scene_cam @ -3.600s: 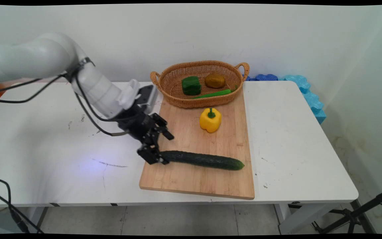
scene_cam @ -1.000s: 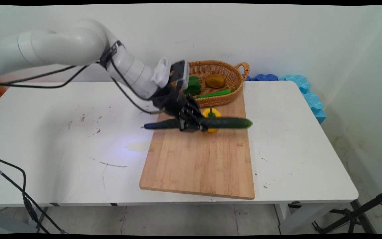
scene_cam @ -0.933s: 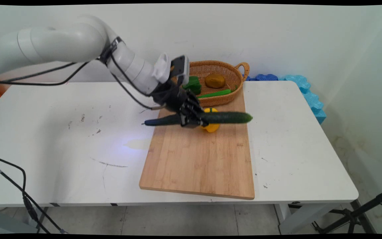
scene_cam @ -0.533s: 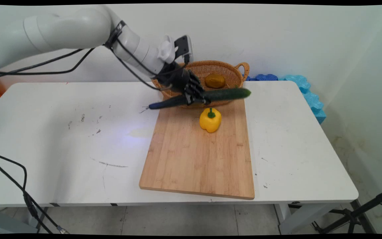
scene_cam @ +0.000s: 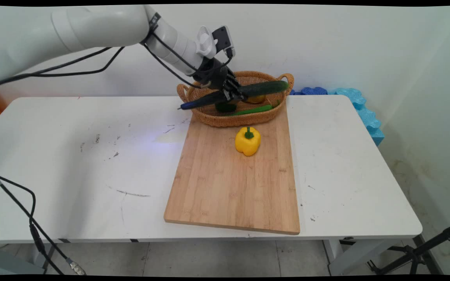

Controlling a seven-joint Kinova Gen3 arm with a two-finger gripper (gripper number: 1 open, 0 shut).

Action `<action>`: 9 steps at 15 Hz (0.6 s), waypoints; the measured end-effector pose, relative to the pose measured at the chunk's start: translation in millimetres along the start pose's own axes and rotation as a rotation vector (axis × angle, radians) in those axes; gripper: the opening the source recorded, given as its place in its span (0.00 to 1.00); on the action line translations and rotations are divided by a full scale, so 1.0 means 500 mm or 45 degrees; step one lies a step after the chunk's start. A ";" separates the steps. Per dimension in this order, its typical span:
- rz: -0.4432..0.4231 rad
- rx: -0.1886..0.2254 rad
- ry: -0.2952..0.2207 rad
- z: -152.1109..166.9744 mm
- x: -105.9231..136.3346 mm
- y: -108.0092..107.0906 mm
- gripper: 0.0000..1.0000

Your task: Place the picked object in the vegetable basket

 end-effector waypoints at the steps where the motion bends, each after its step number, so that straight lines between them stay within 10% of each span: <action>1: 0.000 0.012 -0.005 0.008 0.001 -0.008 0.00; 9: -0.004 0.043 -0.055 0.080 -0.007 -0.032 0.00</action>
